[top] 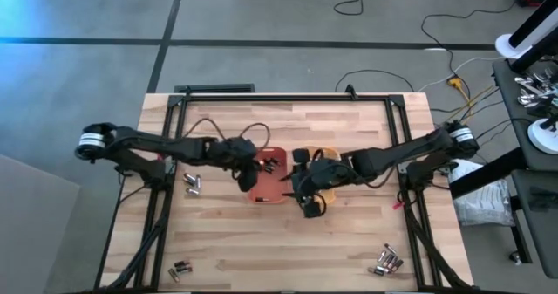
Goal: Sort batteries
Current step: Put the brown-black battery into the orange bin
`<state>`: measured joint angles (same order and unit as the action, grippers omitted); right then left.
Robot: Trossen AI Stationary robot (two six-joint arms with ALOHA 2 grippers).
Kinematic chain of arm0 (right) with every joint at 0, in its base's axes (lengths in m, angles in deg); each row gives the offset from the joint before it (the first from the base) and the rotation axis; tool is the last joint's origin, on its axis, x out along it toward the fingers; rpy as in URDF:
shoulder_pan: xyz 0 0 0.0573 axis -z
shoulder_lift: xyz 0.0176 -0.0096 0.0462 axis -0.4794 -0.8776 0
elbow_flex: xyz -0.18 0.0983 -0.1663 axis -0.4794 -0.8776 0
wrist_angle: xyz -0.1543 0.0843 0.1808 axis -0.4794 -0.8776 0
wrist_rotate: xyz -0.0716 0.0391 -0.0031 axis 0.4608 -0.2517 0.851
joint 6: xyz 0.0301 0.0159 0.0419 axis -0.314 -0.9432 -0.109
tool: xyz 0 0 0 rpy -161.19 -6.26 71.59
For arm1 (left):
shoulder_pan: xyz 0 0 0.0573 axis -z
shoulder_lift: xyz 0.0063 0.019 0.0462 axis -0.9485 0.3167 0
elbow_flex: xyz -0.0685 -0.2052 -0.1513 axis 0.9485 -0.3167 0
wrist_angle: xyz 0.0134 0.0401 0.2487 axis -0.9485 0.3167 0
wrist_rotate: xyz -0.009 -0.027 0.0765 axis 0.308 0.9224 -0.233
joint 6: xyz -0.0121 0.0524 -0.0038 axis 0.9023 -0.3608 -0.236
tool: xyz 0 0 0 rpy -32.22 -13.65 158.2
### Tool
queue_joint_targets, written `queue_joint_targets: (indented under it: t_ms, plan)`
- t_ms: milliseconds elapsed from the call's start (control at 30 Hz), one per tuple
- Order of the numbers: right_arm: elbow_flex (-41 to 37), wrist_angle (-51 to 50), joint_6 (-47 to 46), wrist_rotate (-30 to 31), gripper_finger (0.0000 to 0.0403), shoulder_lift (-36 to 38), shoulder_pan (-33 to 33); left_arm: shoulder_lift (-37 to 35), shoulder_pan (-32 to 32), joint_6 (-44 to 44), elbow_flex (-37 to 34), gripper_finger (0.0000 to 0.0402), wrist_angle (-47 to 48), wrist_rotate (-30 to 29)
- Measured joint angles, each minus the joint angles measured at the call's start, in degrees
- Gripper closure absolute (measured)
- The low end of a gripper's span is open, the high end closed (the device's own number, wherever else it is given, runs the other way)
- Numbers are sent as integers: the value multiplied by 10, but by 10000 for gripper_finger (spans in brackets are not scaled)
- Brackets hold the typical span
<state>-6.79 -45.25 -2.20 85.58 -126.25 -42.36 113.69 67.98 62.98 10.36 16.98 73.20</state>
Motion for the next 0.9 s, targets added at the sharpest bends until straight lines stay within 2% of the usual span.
queue_joint_targets:
  t_ms: [167, 333, 533, 667, 900]
  plan:
    - [0, -77, -43, -2, 244, 3, -36, 76, 0, -1, 34, 381, 8, 63]
    - [0, -103, -67, 0, 244, 2, -62, 149, -1, -15, 80, 366, 69, 63]
    - [0, -125, -97, -1, 222, 2, -78, 204, -1, -50, 129, 357, 126, 52]
    - [0, -144, -125, 0, 204, 5, -78, 208, -1, -23, 144, 350, 154, 22]
    - [8, -149, -132, 0, 191, 18, -79, 154, 12, -32, 146, 303, 129, 25]
